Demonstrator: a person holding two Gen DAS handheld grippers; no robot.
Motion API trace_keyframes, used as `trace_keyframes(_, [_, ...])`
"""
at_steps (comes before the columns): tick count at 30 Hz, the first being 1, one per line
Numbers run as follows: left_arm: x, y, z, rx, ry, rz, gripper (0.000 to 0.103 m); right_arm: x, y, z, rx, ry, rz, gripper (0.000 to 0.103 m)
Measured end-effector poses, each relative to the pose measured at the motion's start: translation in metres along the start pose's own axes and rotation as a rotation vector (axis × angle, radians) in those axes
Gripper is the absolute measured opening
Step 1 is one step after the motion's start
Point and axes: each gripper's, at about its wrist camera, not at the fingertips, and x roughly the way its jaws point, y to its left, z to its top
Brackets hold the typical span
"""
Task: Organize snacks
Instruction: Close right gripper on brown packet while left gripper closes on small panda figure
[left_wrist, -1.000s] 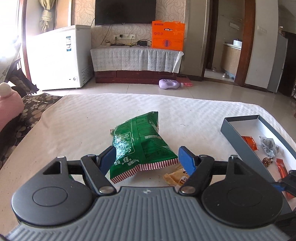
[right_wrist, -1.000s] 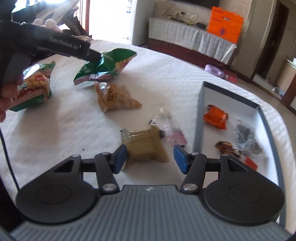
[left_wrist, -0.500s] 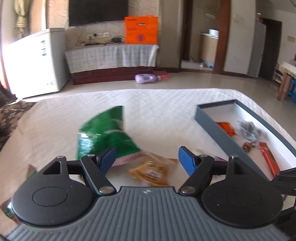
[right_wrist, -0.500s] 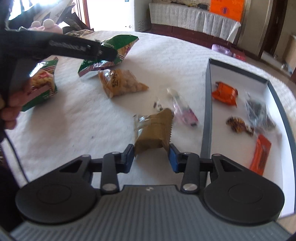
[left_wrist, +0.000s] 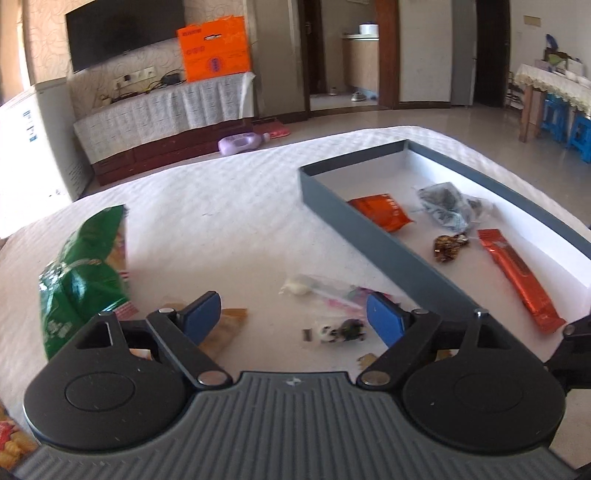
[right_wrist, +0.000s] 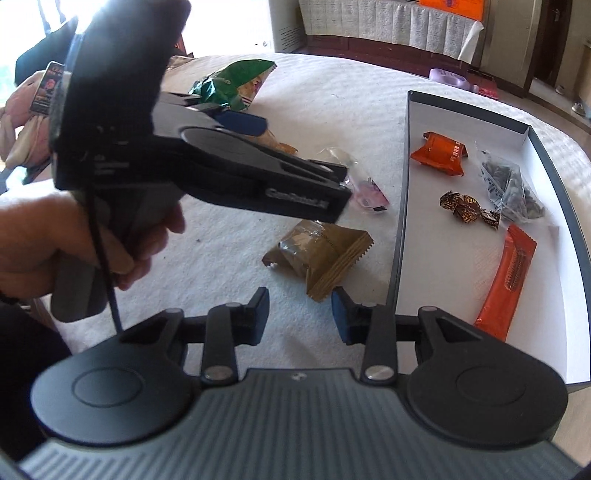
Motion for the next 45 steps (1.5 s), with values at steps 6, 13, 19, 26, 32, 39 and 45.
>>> trace_keyframes(6, [0.008, -0.002, -0.009, 0.044, 0.018, -0.058, 0.074, -0.002, 0.003, -0.002, -0.034, 0.02, 0.018, 0.041])
trace_keyframes(13, [0.008, 0.022, -0.021, -0.015, 0.024, -0.105, 0.03, -0.005, 0.0, 0.001, -0.02, -0.006, -0.007, 0.042])
trace_keyframes(19, [-0.001, 0.036, -0.024, -0.043, 0.028, -0.08, 0.016, -0.001, 0.0, 0.006, 0.015, -0.037, -0.02, 0.06])
trace_keyframes(26, [-0.009, 0.056, -0.028, -0.098, 0.033, -0.082, 0.015, 0.015, 0.007, 0.016, 0.071, -0.09, -0.113, 0.063])
trace_keyframes(32, [0.001, 0.061, -0.027, -0.142, 0.054, -0.061, 0.016, 0.037, 0.022, 0.02, -0.034, -0.084, -0.186, 0.062])
trace_keyframes(39, [0.011, 0.064, -0.017, -0.206, 0.044, -0.091, 0.063, 0.024, 0.017, 0.015, -0.009, -0.077, -0.122, 0.043])
trace_keyframes(45, [0.011, 0.069, -0.023, -0.17, 0.061, -0.027, 0.081, 0.018, 0.013, 0.015, 0.012, -0.071, -0.082, 0.042])
